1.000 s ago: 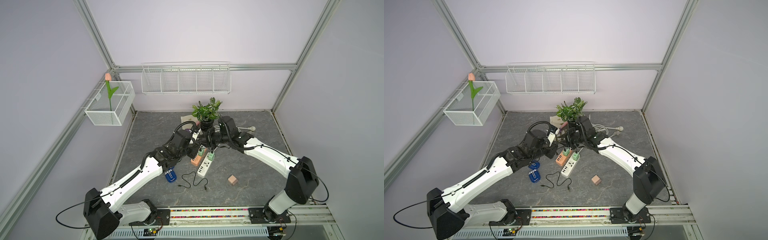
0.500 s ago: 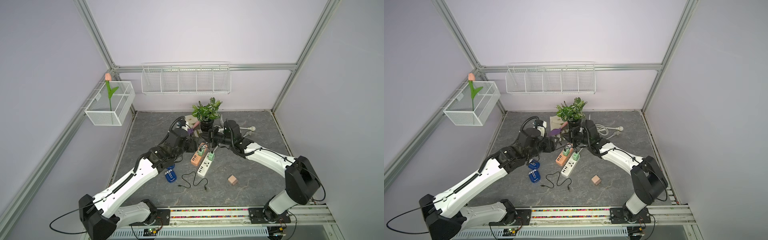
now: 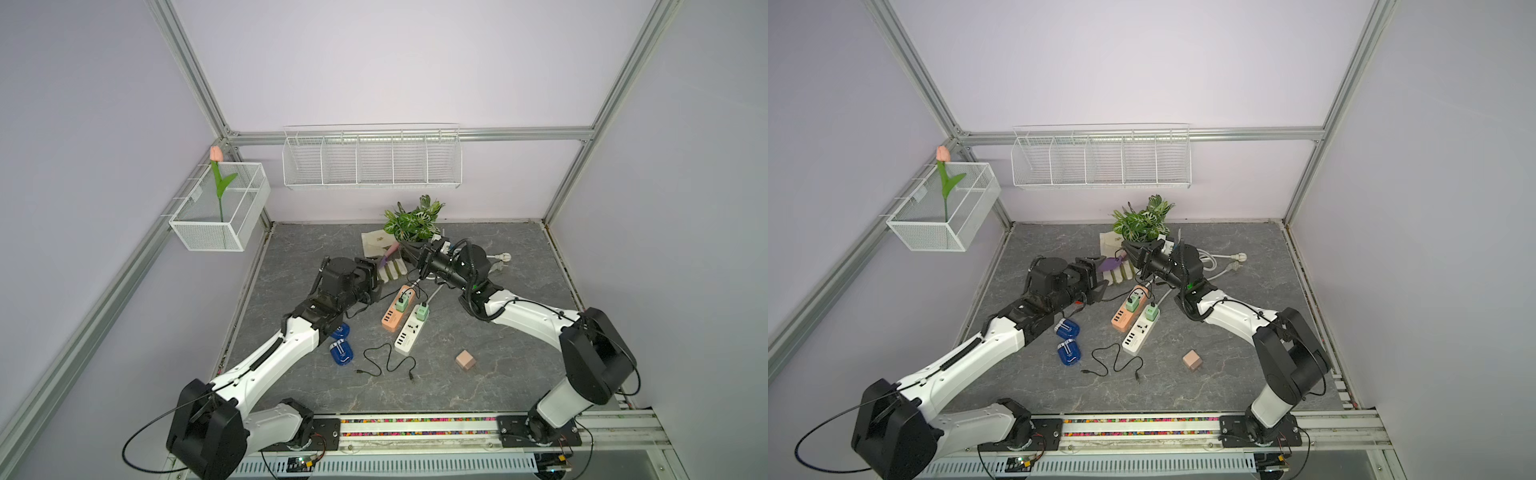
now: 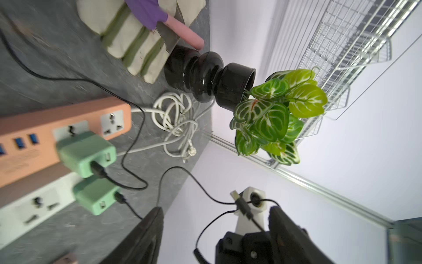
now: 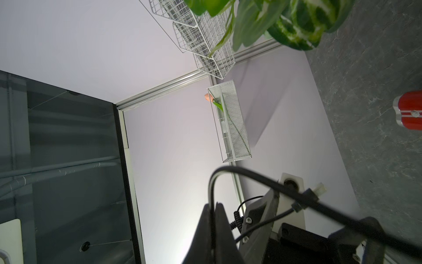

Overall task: Charge the electric shaver
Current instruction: Pick up the charging cable from the center of the board.

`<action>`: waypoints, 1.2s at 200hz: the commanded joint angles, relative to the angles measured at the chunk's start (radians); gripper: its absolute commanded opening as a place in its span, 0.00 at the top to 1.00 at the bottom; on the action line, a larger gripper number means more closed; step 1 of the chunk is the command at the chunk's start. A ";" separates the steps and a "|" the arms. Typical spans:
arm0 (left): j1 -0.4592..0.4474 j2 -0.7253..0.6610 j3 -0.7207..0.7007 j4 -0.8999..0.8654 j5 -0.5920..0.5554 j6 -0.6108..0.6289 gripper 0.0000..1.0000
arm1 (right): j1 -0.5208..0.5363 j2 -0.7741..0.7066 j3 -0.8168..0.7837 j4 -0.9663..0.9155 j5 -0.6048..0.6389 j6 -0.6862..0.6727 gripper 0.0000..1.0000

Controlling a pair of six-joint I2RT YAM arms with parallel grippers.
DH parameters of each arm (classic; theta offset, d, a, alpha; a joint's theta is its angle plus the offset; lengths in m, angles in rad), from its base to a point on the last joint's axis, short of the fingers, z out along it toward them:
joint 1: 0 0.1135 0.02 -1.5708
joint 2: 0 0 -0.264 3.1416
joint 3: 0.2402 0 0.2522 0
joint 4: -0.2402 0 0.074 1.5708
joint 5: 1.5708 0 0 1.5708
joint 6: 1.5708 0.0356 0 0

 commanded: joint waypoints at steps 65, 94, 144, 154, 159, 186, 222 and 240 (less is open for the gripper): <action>0.004 0.175 0.003 0.475 0.101 -0.378 0.46 | 0.002 0.035 -0.017 0.116 0.021 0.106 0.93; 0.003 0.167 -0.011 0.454 0.097 -0.389 0.56 | 0.003 0.043 -0.011 0.125 0.019 0.113 0.93; 0.015 0.180 -0.024 0.484 0.089 -0.399 0.86 | 0.002 0.022 -0.047 0.136 0.026 0.122 0.93; 0.019 0.180 -0.027 0.483 0.090 -0.397 0.90 | 0.000 0.013 -0.060 0.136 0.030 0.123 0.93; 0.020 0.178 -0.030 0.481 0.091 -0.397 0.91 | -0.001 0.009 -0.067 0.138 0.032 0.124 0.93; 0.033 0.147 -0.044 0.433 0.080 -0.365 1.00 | -0.014 -0.020 -0.099 0.135 0.033 0.125 0.93; 0.042 0.099 0.022 0.275 0.053 -0.226 1.00 | -0.014 -0.086 -0.120 -0.016 -0.037 0.079 0.55; 0.042 0.095 0.090 0.181 0.065 -0.134 1.00 | 0.000 -0.122 -0.090 -0.159 -0.081 0.009 0.38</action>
